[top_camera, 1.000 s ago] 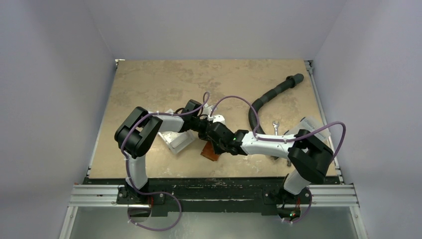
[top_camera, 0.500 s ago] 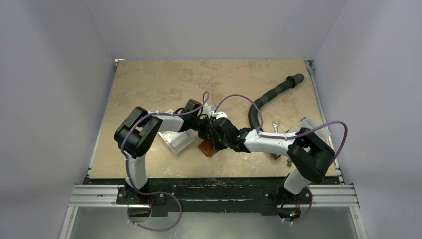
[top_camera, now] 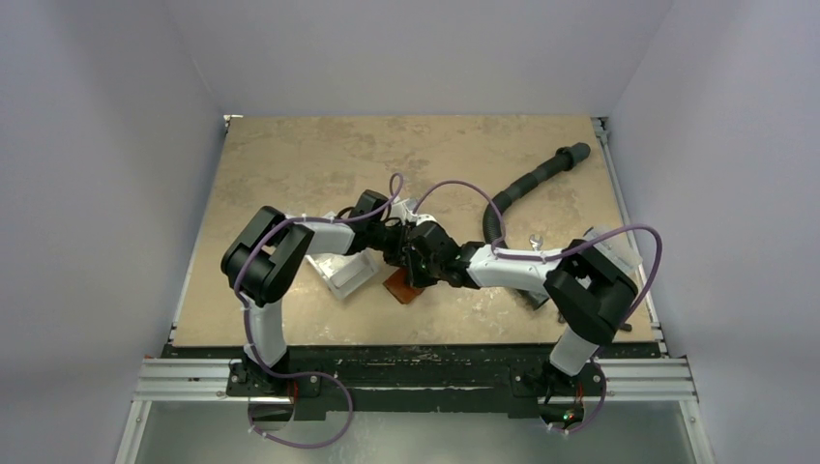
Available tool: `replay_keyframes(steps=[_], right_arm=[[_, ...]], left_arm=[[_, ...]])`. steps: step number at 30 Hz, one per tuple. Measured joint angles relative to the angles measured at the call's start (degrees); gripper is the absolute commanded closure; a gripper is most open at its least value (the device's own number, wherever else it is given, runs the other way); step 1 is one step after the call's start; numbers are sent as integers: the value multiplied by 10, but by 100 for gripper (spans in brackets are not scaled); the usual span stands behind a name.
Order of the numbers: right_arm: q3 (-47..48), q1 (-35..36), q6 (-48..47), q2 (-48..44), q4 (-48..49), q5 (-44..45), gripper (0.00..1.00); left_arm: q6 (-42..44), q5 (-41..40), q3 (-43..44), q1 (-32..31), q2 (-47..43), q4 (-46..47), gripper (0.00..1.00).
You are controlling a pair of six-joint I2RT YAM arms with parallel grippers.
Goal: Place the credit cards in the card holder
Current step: Close the card holder at the center of the board, then reset both arms
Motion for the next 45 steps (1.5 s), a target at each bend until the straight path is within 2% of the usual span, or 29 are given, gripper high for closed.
replay_keyframes(steps=[9,13,19,24,34,37,43,45], right_arm=[[-2,-1,0,0,6,-5,100],[-6,-2,-9,-19,9,-9,79],[-6,-2,-42,-61,-45,-2,68],[-23,-5,-62,-139,-69,11,59],[-101,-9,-71,-296,-90,38,38],[-101,-9,-72,-334,-104,52,30],[-104,-9,-78,-463,-130,96,15],[-101,-9,-80,-507,-146,114,7]], left_arm=[[0,0,0,2,1,2,100],[1,0,1,1,1,0,92],[21,6,9,-8,-4,-25,72],[68,1,14,-10,-42,-65,60],[172,-52,29,-7,-179,-127,49],[171,-79,29,-5,-209,-134,43],[144,-134,25,-5,-270,-147,41],[129,-153,20,-5,-306,-150,40]])
